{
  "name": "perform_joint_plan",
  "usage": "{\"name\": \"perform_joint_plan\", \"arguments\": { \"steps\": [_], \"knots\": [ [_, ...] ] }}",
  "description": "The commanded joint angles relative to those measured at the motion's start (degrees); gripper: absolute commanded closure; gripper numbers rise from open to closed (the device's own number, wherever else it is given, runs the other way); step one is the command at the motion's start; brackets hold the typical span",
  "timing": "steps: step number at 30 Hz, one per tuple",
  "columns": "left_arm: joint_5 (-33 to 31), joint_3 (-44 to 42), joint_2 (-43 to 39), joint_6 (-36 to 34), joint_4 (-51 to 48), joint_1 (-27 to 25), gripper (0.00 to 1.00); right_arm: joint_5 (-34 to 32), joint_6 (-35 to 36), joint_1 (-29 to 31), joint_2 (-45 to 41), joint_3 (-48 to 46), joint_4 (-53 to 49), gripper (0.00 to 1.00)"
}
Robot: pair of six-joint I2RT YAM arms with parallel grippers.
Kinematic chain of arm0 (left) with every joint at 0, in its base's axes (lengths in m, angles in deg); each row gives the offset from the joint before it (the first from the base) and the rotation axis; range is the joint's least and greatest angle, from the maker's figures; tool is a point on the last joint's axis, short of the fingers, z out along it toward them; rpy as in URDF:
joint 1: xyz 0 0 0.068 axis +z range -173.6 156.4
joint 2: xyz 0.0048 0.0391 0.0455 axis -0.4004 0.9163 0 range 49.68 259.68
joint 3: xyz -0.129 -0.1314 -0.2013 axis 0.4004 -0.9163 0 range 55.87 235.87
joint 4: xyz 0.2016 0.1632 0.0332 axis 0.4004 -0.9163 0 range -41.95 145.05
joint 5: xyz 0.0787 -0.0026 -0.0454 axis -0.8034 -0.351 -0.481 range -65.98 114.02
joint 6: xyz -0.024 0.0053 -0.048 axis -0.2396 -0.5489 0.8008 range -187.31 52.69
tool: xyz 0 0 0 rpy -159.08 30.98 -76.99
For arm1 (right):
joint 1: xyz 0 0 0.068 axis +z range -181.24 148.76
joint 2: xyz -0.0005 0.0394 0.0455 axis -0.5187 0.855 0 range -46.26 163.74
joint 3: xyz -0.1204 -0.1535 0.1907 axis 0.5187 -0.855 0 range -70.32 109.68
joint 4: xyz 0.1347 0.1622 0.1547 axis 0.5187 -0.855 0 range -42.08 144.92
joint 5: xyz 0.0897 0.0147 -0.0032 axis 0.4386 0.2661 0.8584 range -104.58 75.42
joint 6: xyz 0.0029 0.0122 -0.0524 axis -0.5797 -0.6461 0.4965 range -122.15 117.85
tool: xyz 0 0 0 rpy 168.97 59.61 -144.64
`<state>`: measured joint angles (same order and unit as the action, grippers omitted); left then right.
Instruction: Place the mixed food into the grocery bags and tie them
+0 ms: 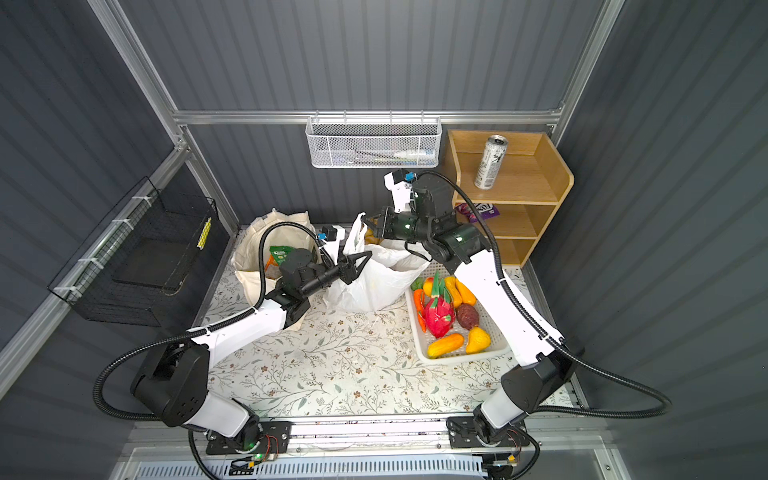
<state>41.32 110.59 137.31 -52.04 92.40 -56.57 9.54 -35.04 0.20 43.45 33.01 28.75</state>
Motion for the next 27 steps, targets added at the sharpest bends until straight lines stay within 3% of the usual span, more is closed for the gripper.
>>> {"name": "perform_joint_plan", "arguments": {
  "steps": [1,4,9,12,16,18,21,27],
  "knots": [
    [-0.15,1.51,-0.63,0.94,3.36,-0.34,0.48,0.09,-0.61,0.07,-1.38,-1.01,2.07,1.0],
    [0.59,2.23,0.4,1.21,3.99,-0.34,0.62,0.23,-0.68,0.05,-1.41,-1.11,2.1,1.0],
    [0.89,2.22,1.56,3.28,6.52,-0.32,0.99,0.84,0.5,0.0,-1.05,-0.24,0.85,1.0],
    [1.01,2.62,1.53,4.59,6.08,-0.08,1.0,-0.47,4.44,-2.04,-2.58,1.27,-3.32,0.66],
    [1.07,3.29,0.24,3.82,1.01,0.52,1.0,-4.25,7.64,-8.42,-10.4,-5.81,-5.85,0.43],
    [1.15,2.82,-0.57,3.95,0.14,1.04,1.0,-9.18,9.74,-11.8,-15.26,-10.92,-7.17,0.3],
    [2.94,2.27,-1.58,3.98,-0.44,1.31,1.0,-13.46,13.96,-14.06,-21.13,-18.13,-7.91,0.19],
    [4.89,2.5,-1.72,4.73,-0.74,1.46,1.0,-17.91,21.69,-14.48,-27.43,-29.07,-4.07,0.11]
  ]
}}
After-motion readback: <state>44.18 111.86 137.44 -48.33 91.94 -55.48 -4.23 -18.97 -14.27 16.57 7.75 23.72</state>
